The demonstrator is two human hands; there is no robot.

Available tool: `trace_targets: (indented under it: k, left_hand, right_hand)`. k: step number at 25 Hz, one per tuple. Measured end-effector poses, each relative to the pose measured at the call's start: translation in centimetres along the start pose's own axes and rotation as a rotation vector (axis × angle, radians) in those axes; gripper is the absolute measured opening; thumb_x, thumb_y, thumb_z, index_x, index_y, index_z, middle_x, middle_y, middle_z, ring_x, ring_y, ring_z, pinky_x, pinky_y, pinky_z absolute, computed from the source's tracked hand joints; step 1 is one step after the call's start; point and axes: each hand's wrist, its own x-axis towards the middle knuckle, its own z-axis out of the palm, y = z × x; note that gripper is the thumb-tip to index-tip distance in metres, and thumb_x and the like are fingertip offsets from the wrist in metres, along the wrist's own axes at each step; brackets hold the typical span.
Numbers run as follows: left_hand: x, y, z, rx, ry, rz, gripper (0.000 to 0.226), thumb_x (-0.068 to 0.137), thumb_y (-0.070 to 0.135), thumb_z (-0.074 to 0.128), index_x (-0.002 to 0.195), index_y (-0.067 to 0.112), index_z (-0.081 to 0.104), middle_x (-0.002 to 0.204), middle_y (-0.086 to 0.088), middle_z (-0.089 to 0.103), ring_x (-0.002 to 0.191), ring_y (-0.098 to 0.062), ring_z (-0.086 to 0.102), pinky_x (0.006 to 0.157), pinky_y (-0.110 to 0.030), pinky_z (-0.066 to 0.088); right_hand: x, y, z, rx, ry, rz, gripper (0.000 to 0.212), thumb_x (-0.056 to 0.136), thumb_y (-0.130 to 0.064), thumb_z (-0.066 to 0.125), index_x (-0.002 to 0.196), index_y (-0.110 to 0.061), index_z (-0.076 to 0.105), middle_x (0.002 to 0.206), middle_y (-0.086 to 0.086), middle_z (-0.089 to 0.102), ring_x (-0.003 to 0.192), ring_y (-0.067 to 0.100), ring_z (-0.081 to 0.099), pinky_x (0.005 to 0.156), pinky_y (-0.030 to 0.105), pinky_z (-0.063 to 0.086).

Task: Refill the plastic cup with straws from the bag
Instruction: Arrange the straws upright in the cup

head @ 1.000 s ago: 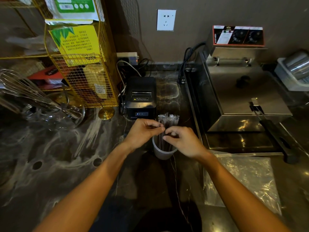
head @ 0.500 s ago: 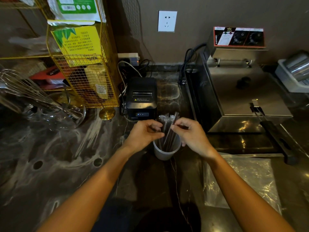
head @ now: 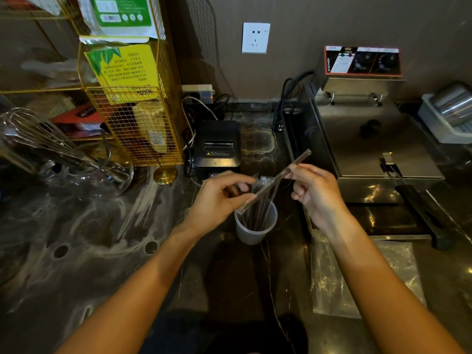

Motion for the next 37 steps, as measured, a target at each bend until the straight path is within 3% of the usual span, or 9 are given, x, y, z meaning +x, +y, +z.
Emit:
trace_targets:
  k: [4, 7, 13, 16, 22, 26, 28, 32, 37]
  left_hand:
    - [0.3, 2.0, -0.2, -0.063, -0.082, 0.121, 0.027, 0.085, 0.0, 0.078, 0.111, 0.008, 0.077, 0.102, -0.006, 0.07, 0.085, -0.005, 0.068, 0.074, -0.015, 0.054]
    - [0.7, 3.3, -0.4, -0.12, -0.079, 0.168, 0.017, 0.086, 0.005, 0.078, 0.104, 0.005, 0.079, 0.099, -0.011, 0.072, 0.087, -0.016, 0.071, 0.079, -0.026, 0.058]
    - [1.2, 3.6, -0.6, -0.141, 0.007, 0.139, 0.008, 0.091, 0.009, 0.075, 0.099, 0.011, 0.077, 0.091, -0.008, 0.072, 0.079, -0.025, 0.068, 0.075, -0.035, 0.059]
    - [1.2, 2.2, 0.0, -0.075, -0.047, 0.019, 0.01, 0.093, 0.011, 0.073, 0.102, 0.01, 0.078, 0.095, -0.001, 0.077, 0.088, -0.013, 0.075, 0.081, -0.028, 0.061]
    - [1.0, 0.0, 2.0, 0.051, -0.117, -0.118, 0.009, 0.093, 0.013, 0.073, 0.095, 0.022, 0.077, 0.089, 0.012, 0.075, 0.086, 0.004, 0.072, 0.081, -0.014, 0.055]
    - [0.4, -1.8, 2.7, 0.152, -0.167, -0.176, 0.014, 0.093, 0.014, 0.073, 0.105, 0.02, 0.078, 0.102, 0.008, 0.077, 0.092, 0.005, 0.071, 0.087, -0.016, 0.057]
    - [-0.2, -2.5, 2.6, 0.177, -0.159, -0.199, 0.016, 0.093, 0.016, 0.073, 0.108, 0.019, 0.077, 0.105, 0.008, 0.078, 0.092, 0.005, 0.071, 0.085, -0.013, 0.056]
    - [-1.0, -3.6, 1.6, 0.164, -0.12, -0.257, 0.007, 0.093, 0.019, 0.073, 0.097, 0.022, 0.079, 0.097, 0.009, 0.078, 0.089, 0.001, 0.074, 0.085, -0.023, 0.061]
    - [-0.9, -4.4, 1.4, 0.171, 0.021, -0.372, 0.023, 0.088, 0.03, 0.078, 0.107, 0.017, 0.072, 0.089, 0.005, 0.074, 0.082, -0.007, 0.072, 0.077, -0.028, 0.062]
  right_hand:
    - [-0.9, 1.1, 0.7, 0.096, -0.074, 0.141, 0.015, 0.1, -0.018, 0.064, 0.103, -0.007, 0.075, 0.086, 0.005, 0.07, 0.053, 0.006, 0.048, 0.05, 0.018, 0.045]
    - [-1.9, 1.8, 1.1, -0.048, -0.142, 0.165, 0.023, 0.101, -0.023, 0.064, 0.11, -0.005, 0.074, 0.079, 0.004, 0.067, 0.052, 0.009, 0.046, 0.049, 0.021, 0.041]
    - [-2.5, 2.0, 0.5, -0.327, -0.196, -0.062, 0.015, 0.101, -0.013, 0.063, 0.114, -0.011, 0.069, 0.082, 0.007, 0.063, 0.052, 0.013, 0.051, 0.047, 0.026, 0.046]
    - [-2.6, 1.9, 0.8, -0.421, -0.274, -0.186, 0.018, 0.1, -0.01, 0.065, 0.116, -0.015, 0.069, 0.083, 0.009, 0.067, 0.045, 0.011, 0.051, 0.046, 0.028, 0.046]
    - [-1.2, 1.7, 2.2, -0.582, -0.178, -0.528, 0.013, 0.101, -0.014, 0.065, 0.111, -0.015, 0.073, 0.09, -0.006, 0.071, 0.068, -0.004, 0.067, 0.061, 0.009, 0.048]
    - [0.2, 3.2, 1.4, -0.891, -0.219, -0.601, 0.012, 0.101, -0.017, 0.065, 0.105, -0.014, 0.076, 0.094, -0.005, 0.073, 0.09, 0.006, 0.069, 0.08, 0.029, 0.058]
    - [0.5, 4.1, 0.9, -1.07, -0.233, -0.61, 0.011, 0.101, -0.02, 0.064, 0.105, -0.019, 0.075, 0.096, -0.007, 0.07, 0.089, 0.002, 0.063, 0.077, 0.031, 0.056]
    - [0.2, 5.0, 0.9, -1.184, -0.211, -0.538, 0.022, 0.102, -0.022, 0.063, 0.123, -0.019, 0.069, 0.11, -0.006, 0.064, 0.094, 0.001, 0.055, 0.071, 0.01, 0.039]
    - [-0.1, 4.8, 0.9, -1.116, 0.02, -0.541, 0.042, 0.094, -0.03, 0.073, 0.129, -0.012, 0.056, 0.078, -0.017, 0.048, 0.069, -0.006, 0.05, 0.063, 0.019, 0.047]
